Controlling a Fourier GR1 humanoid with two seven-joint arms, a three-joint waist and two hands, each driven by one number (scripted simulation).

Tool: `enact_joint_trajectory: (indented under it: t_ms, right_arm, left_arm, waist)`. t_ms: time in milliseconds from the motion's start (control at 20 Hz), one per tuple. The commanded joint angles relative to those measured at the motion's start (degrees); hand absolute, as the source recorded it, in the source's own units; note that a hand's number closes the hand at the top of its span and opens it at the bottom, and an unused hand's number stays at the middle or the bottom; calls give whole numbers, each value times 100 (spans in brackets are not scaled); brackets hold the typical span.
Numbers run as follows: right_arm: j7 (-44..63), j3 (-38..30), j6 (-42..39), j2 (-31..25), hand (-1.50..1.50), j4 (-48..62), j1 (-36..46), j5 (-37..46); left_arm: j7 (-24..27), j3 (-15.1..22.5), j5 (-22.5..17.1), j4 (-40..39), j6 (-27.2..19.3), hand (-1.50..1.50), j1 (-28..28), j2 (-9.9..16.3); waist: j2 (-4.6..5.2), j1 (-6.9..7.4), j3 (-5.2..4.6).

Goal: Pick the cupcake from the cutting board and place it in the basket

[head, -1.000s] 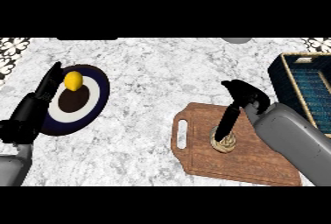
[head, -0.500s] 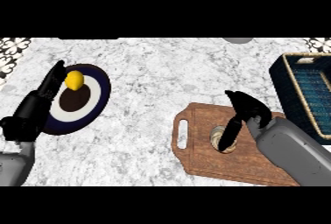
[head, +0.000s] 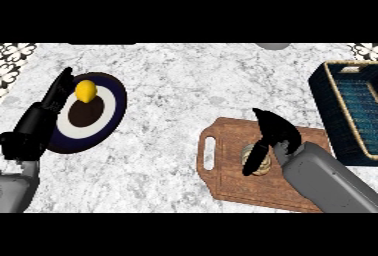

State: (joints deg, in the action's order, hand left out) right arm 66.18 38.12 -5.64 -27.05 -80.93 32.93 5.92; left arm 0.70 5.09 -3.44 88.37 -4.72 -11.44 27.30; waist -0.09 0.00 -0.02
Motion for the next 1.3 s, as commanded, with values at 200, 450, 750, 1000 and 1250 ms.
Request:
enact_joint_trajectory:
  t_ms: [200,450,750,1000,1250]
  right_arm:
    - [724,-64,45,326,-150,-100,-508,468]
    - [641,-112,34,626,-150,146,-605,713]
    - [443,-269,76,624,-150,127,-991,1064]
    - [400,-573,-251,716,-150,59,-1087,1112]
    - [198,-772,-169,1041,150,220,-1178,1397]
  left_arm:
    - [66,-113,138,-13,116,0,-2,-145]
    - [-394,-47,250,34,65,0,-403,-327]
    - [65,-405,195,-330,321,0,-290,-240]
    - [-34,-423,383,-10,300,0,-80,-368]
    - [95,-490,505,-281,420,0,-222,-443]
  waist:
    - [0,-22,0]
    - [6,-28,2]
    - [9,-31,0]
    - [5,-4,1]
    - [10,-9,1]
